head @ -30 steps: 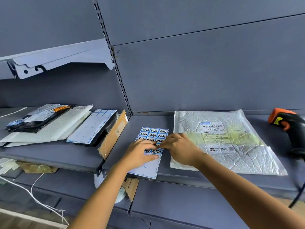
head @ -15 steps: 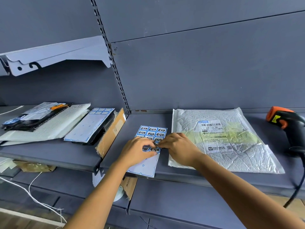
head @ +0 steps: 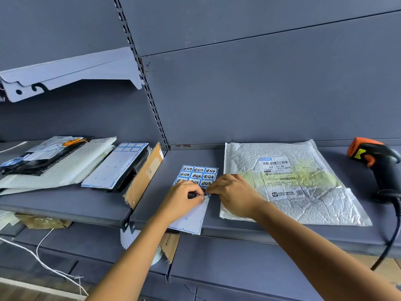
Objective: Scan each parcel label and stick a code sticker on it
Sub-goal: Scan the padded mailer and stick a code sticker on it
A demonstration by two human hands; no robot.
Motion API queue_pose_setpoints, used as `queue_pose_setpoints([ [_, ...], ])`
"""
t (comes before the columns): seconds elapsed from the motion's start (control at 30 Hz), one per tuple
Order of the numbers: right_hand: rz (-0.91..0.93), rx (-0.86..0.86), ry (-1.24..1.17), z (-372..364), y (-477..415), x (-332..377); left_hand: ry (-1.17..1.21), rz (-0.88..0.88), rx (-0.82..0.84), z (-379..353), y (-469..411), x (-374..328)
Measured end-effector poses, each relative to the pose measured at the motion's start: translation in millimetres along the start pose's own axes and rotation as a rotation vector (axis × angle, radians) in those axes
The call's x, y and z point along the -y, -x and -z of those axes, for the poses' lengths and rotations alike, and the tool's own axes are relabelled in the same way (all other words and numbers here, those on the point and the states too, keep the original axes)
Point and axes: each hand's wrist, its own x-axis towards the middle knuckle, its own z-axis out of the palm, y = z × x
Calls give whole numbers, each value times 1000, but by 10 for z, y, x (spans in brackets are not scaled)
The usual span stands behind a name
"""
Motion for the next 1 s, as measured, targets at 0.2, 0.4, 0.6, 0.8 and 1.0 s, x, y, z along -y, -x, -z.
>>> queue_pose_setpoints([
  [0.2, -22, -11, -9, -8, -2, -5, 165, 157, -4, 38, 56, -2],
  [0.4, 6, -16, -20, -18, -1, -3, 371, 187, -136, 77, 78, 5],
  [0.6, -263, -285, -301, 210, -14, 9, 393, 132, -358, 104, -34, -301],
  [0.8, -860, -178, -1031, 984, 197, -159, -87, -294, -561, -177, -351, -913],
  [1.0, -1148, -239, -1208, 1369, 704, -634, -321, -645, -618, -678, -714, -1564],
])
